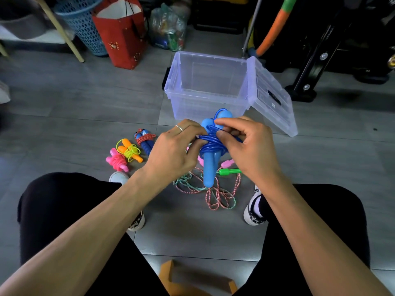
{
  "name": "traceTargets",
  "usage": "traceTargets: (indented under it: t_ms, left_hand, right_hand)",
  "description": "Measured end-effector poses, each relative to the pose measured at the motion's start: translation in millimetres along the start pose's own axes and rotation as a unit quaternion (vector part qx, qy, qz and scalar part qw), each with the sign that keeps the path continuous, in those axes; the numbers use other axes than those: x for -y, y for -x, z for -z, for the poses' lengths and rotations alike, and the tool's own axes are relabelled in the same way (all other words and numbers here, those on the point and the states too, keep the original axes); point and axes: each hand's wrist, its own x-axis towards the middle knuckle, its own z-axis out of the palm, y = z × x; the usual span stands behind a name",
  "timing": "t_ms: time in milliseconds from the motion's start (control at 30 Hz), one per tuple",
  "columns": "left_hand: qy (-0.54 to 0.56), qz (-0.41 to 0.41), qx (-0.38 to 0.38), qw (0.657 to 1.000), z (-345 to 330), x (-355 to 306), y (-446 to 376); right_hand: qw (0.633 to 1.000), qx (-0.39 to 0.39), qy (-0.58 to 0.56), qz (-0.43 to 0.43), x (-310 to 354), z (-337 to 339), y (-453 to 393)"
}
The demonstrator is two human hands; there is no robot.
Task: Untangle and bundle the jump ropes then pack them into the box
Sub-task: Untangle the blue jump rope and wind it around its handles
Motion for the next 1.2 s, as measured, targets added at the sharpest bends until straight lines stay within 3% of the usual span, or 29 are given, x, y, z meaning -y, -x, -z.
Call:
traceTargets:
  t_ms: [333,600,733,833,1000,1200]
  left_hand:
    - [-0.036,0.041,-0.009,0.998,3,-1,-2]
    - [-0.040,0.023,-0.013,0.999,2,2,-2]
    - [-0.042,0.017,-0.007,0.999,2,1,-2]
    - [-0.047,0.004,0.011,0.999,0,-1,0]
    - [-0.026,0.002,0.027,0.999,-5,-7,1]
    - [-0.003,0.003,0.016,1.000,-2,-11,0]
  right_hand:
    - [0.982,0.021,0.105,0.154,3,-5,5]
    - [0.983,0.046,0.097,0.151,0,-4,3]
    - [0.998,0.047,-0.032,0.024,5,1,2]
    - [0.997,0.029,-0.067,-0.011,4,-1,0]
    - [0.996,-0.081,-0.043,-0.010,5,-7,-1]
    - [0.991,-0.049,0.072,0.104,5,-3,-1]
